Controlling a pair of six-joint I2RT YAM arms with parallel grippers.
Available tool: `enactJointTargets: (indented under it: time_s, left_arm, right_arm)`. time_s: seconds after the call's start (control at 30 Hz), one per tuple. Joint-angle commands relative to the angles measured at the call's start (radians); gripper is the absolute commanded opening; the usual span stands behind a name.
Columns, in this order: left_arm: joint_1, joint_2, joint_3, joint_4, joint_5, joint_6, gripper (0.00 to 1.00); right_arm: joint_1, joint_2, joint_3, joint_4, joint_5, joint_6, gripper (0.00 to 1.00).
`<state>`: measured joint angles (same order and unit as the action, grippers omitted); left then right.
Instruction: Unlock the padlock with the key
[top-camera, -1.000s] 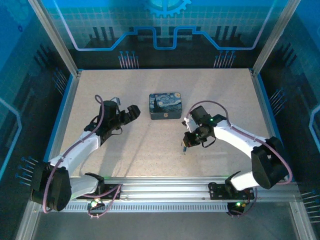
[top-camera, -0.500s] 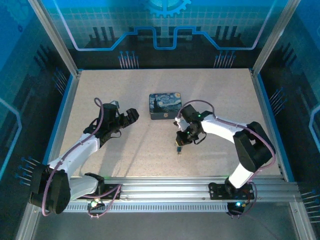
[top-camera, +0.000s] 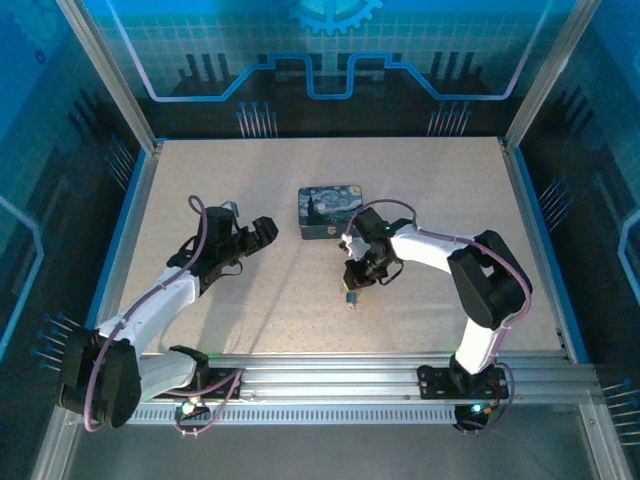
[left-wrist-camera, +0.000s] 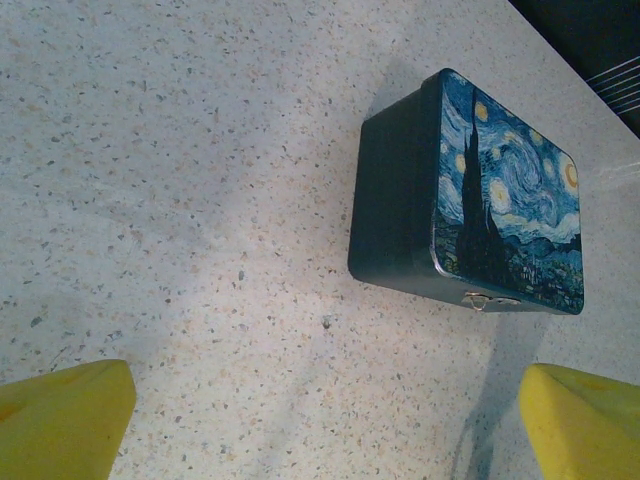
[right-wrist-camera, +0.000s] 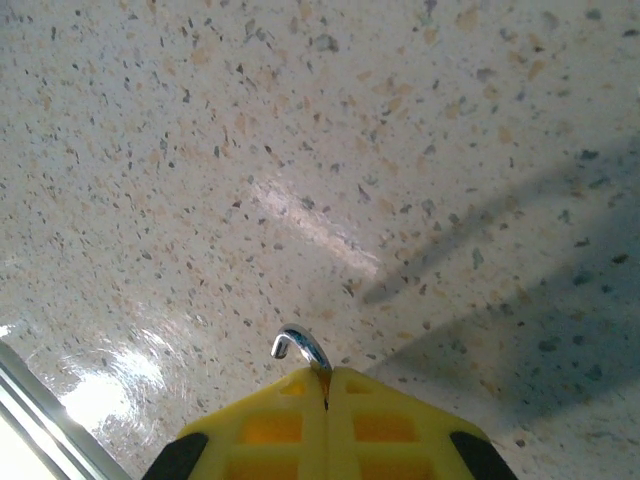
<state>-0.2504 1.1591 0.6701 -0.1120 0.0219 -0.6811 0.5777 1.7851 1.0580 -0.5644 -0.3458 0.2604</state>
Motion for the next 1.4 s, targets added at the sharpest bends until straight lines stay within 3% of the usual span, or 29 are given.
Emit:
enactJointTargets:
  time_s: [0.0,0.63,1.37]
  left_arm:
    - [0.01,0.007,-0.009,-0.016,0.006,-0.01,0.99]
    - [0.01,0.017,0.005,-0.022,0.024,-0.008,0.99]
    - [0.009,0.033,0.017,-0.022,0.026,-0.006,0.99]
  right_arm:
    - [0.014,0.029,0.022,0.002,-0.015,-0.015,0.0]
    - [-0.003,0.088,0.025,0.016,-0.038,0.008,0.01]
    - [-0.047,0.032,-0.043,0.075,-0.058,0.037,0.02]
